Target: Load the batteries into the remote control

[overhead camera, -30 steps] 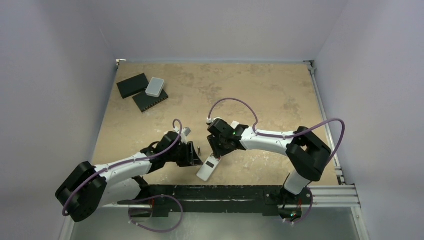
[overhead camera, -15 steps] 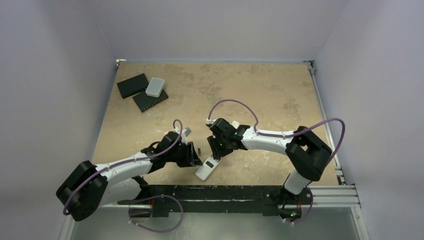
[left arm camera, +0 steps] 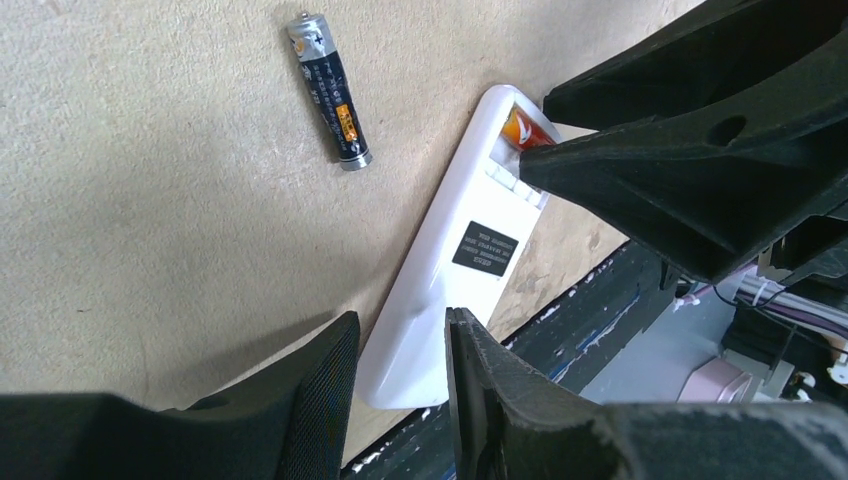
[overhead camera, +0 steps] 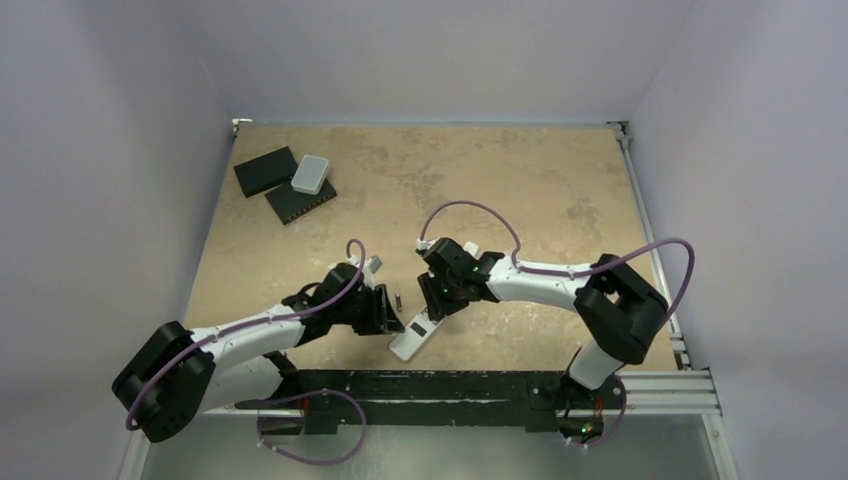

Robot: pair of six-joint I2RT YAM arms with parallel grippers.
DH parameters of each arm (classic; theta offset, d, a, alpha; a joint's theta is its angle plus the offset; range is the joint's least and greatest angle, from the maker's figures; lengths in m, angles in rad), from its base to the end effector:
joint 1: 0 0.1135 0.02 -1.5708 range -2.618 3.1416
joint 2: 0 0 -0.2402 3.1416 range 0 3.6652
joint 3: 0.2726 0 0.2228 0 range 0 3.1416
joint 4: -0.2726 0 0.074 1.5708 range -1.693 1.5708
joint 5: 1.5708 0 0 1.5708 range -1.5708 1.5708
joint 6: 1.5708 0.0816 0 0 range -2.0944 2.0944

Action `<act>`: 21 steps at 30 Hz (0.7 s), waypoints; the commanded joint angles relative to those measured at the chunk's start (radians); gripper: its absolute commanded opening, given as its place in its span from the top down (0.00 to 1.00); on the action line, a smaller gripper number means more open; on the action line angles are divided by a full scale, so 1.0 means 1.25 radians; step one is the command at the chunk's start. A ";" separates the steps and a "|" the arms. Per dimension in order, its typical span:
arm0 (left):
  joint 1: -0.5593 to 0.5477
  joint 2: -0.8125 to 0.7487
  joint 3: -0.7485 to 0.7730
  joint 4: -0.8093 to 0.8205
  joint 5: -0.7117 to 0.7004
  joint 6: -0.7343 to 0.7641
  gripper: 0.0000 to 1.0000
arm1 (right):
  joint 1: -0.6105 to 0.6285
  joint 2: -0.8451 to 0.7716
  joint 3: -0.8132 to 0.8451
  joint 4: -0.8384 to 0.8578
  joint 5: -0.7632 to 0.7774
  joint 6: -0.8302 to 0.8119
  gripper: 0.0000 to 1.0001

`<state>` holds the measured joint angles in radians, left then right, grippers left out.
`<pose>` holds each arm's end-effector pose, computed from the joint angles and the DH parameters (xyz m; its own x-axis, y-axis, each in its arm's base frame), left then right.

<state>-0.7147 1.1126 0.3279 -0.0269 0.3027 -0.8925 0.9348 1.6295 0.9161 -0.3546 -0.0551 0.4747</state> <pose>0.1446 -0.1577 0.1096 -0.9516 -0.1583 -0.2635 0.0632 0.7382 -0.6717 0.1808 0.2525 0.1220 -0.8373 -0.3656 -0.4065 -0.4906 0.8307 0.2632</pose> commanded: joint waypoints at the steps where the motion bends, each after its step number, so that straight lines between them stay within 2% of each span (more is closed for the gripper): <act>1: -0.001 -0.004 0.045 -0.031 0.001 0.036 0.63 | -0.009 -0.024 -0.027 0.036 -0.045 0.008 0.59; 18: -0.001 -0.005 0.082 -0.091 -0.008 0.066 0.63 | -0.013 -0.030 -0.097 0.114 -0.129 0.027 0.71; 21: 0.000 -0.004 0.080 -0.091 -0.010 0.066 0.63 | -0.013 -0.033 -0.118 0.129 -0.134 0.040 0.82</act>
<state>-0.7143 1.1126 0.3985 -0.1452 0.3012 -0.8265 0.9161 1.5967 0.8062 -0.2020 -0.1967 0.5041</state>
